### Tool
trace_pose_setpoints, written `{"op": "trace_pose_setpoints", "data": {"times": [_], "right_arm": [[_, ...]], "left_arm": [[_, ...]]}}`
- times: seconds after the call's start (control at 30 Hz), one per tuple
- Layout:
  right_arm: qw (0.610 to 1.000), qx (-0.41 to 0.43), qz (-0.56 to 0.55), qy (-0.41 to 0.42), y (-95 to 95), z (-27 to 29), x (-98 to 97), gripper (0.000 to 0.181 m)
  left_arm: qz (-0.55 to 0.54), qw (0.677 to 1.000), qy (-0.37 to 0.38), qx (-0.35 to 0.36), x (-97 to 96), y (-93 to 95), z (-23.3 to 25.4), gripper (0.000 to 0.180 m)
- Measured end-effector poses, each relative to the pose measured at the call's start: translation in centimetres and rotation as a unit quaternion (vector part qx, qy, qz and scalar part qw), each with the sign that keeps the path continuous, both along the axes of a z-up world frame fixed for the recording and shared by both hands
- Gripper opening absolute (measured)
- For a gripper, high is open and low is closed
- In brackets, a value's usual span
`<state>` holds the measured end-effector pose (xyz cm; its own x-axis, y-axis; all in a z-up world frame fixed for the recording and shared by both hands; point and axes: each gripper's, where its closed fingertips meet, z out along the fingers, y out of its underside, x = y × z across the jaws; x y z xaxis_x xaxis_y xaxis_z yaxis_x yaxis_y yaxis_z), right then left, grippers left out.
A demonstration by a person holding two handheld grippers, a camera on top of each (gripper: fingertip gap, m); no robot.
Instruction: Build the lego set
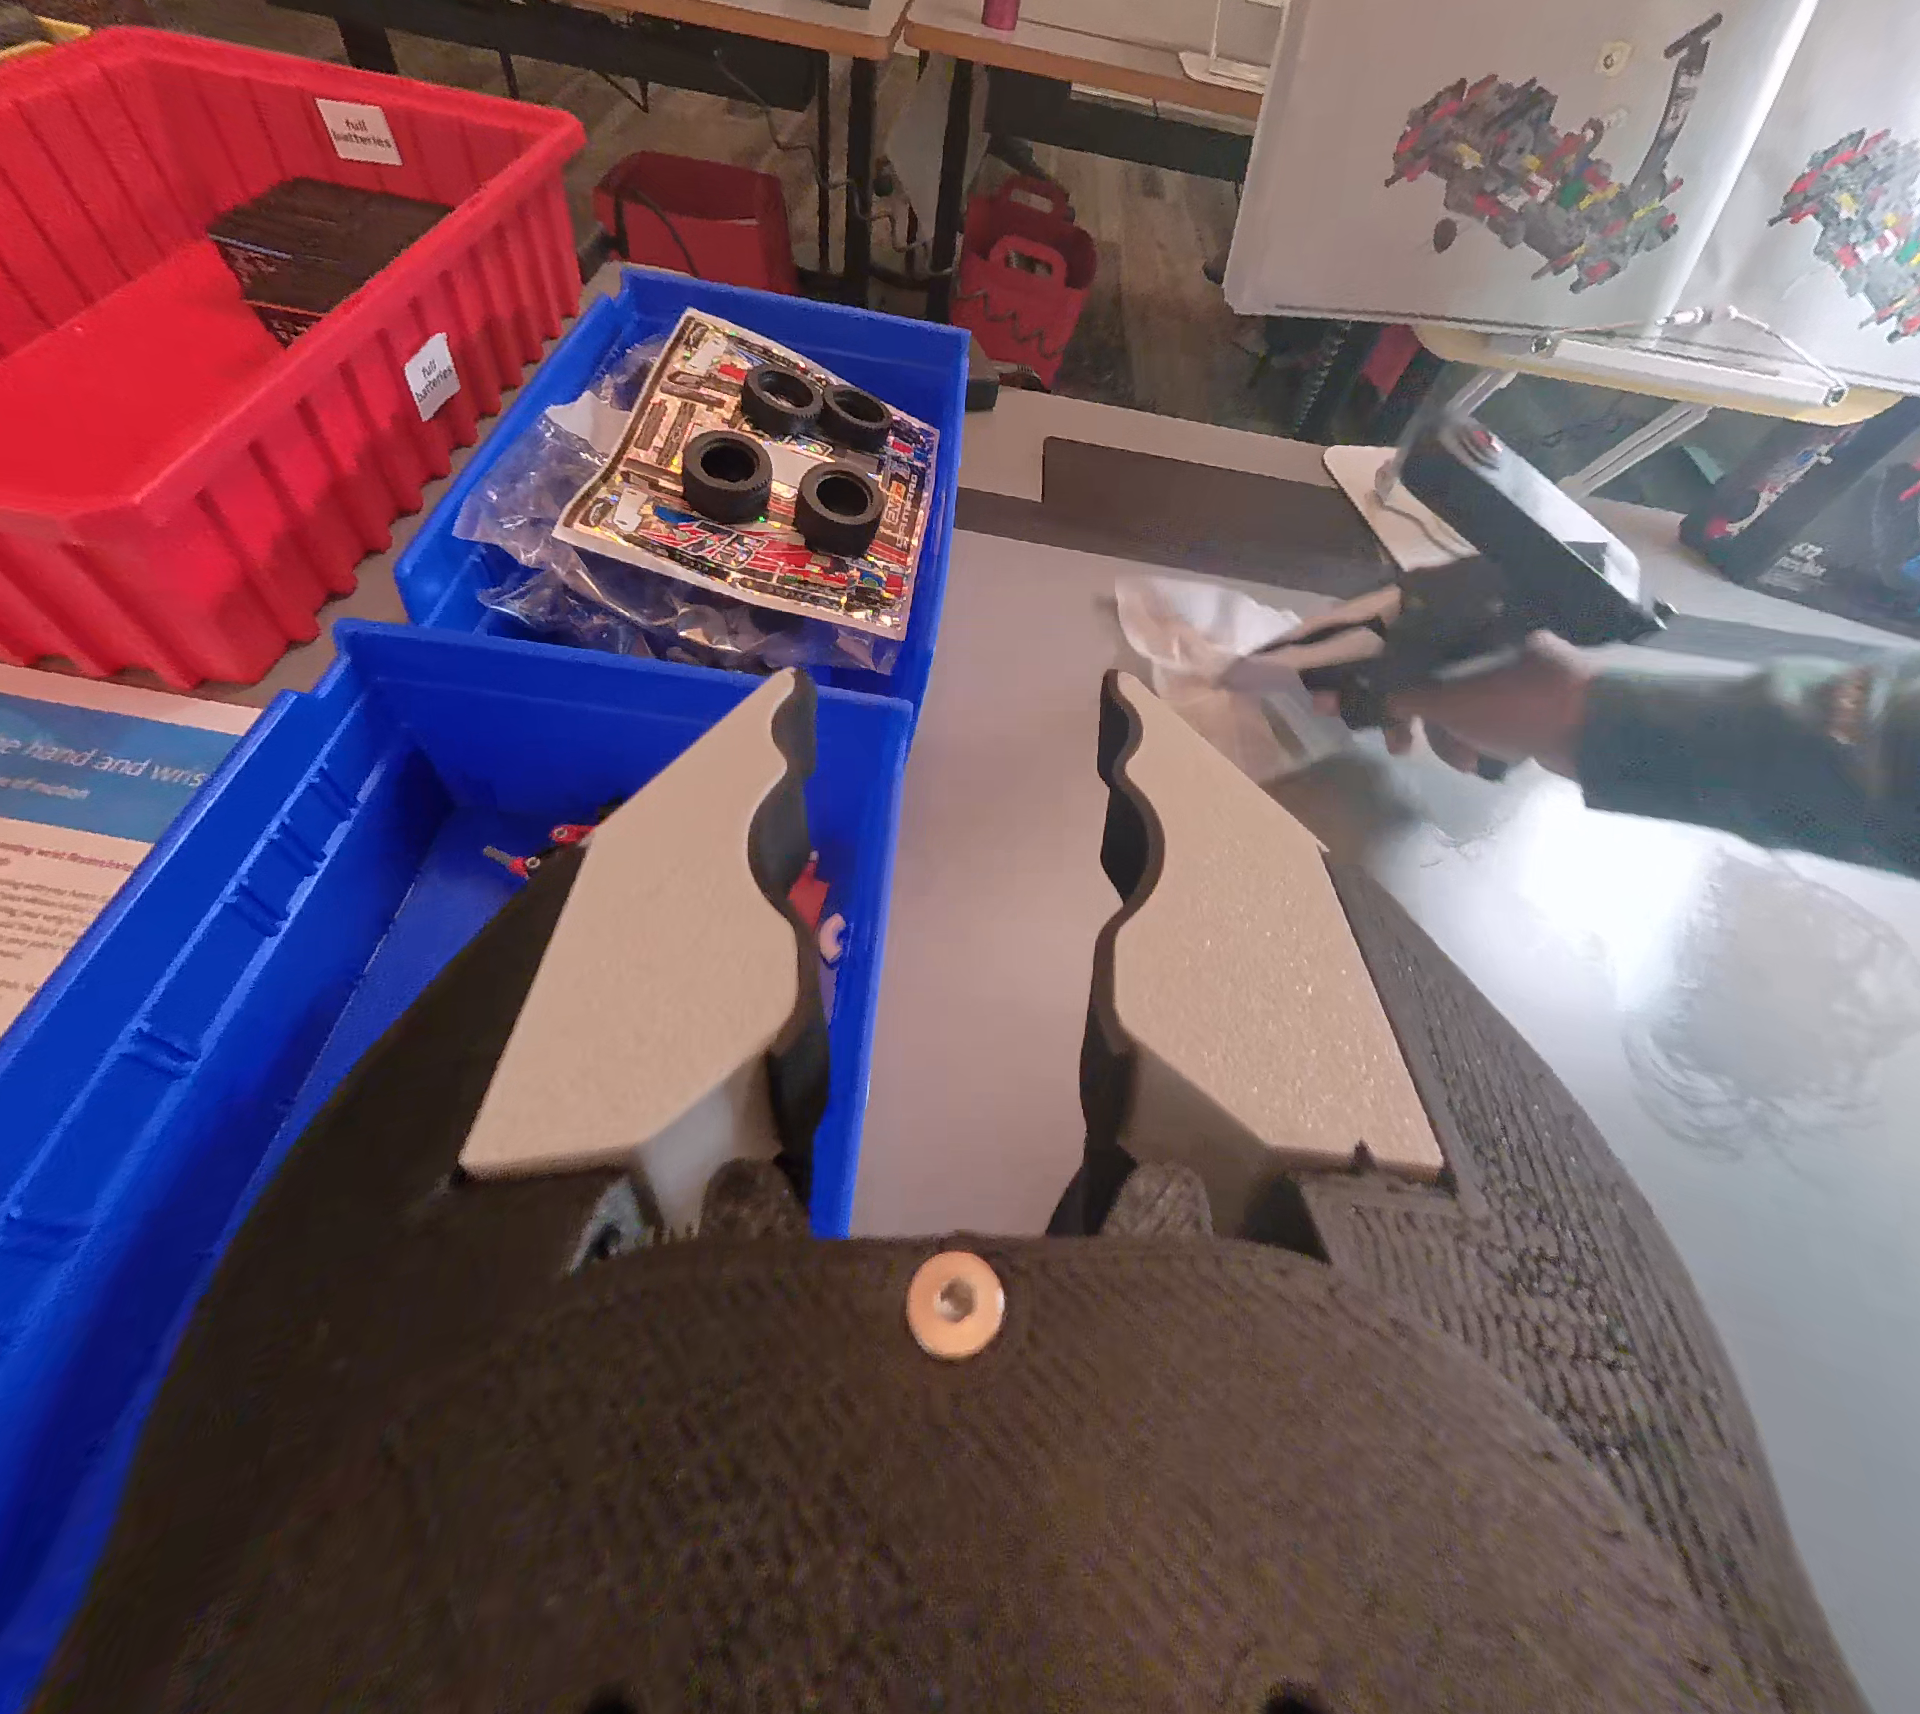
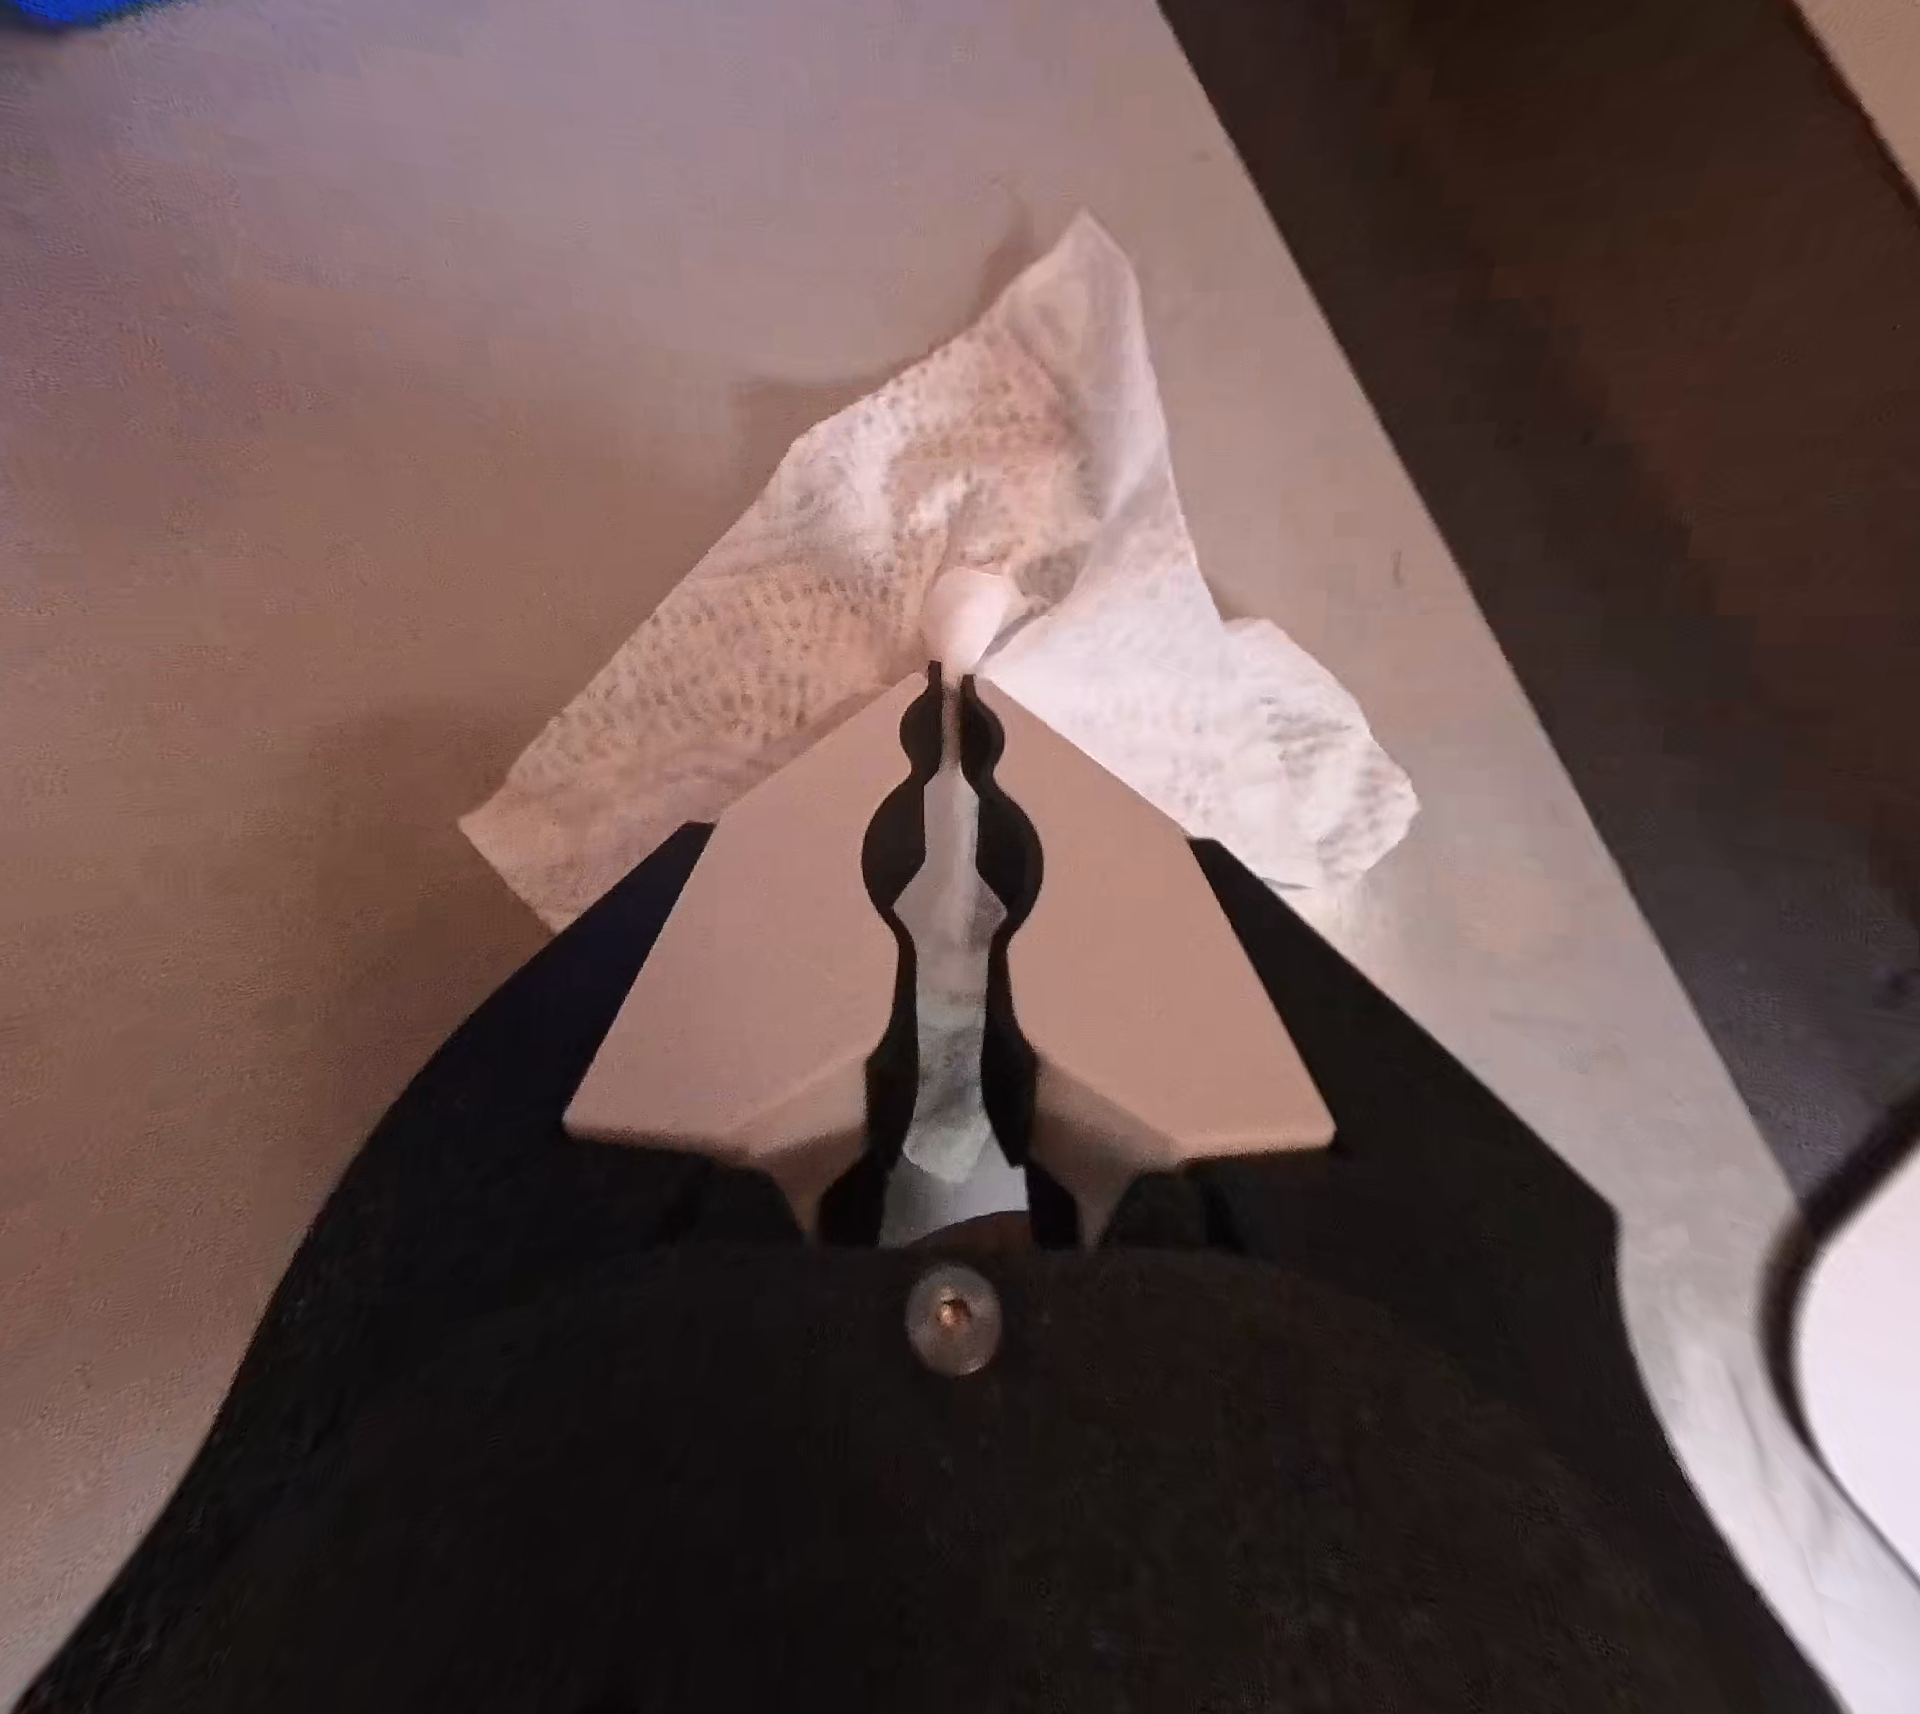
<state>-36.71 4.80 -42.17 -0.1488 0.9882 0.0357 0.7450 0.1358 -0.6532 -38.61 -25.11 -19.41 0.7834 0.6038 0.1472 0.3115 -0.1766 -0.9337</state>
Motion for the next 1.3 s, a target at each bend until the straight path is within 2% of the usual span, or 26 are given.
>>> {"op": "trace_pose_setpoints", "data": {"times": [0.23,0.47,0.73,1.0,1.17,1.3], "right_arm": [[0.994,-0.004,-0.106,0.004,9.1,0.0,-0.3,0.000],[0.999,-0.002,-0.040,0.001,1.5,0.0,-1.4,0.000],[0.990,-0.013,-0.143,-0.003,9.2,0.0,0.1,0.000],[0.995,-0.022,-0.094,-0.009,2.3,0.1,1.2,0.000],[0.987,-0.013,-0.159,-0.018,9.3,0.1,3.0,0.000],[0.988,-0.026,-0.150,-0.007,8.6,0.1,-1.9,0.000]], "left_arm": [[0.003,1.000,-0.006,0.000,0.8,-0.9,-0.4,0.053],[-0.007,1.000,-0.003,0.005,1.5,0.1,-0.1,0.053],[0.001,1.000,-0.010,0.009,1.8,-0.8,-0.5,0.054],[-0.014,1.000,-0.014,0.012,2.5,0.5,-0.8,0.053],[-0.026,0.999,-0.021,0.006,3.3,1.0,-1.4,0.054],[-0.031,0.999,-0.021,-0.002,3.6,1.0,-1.4,0.054]]}}
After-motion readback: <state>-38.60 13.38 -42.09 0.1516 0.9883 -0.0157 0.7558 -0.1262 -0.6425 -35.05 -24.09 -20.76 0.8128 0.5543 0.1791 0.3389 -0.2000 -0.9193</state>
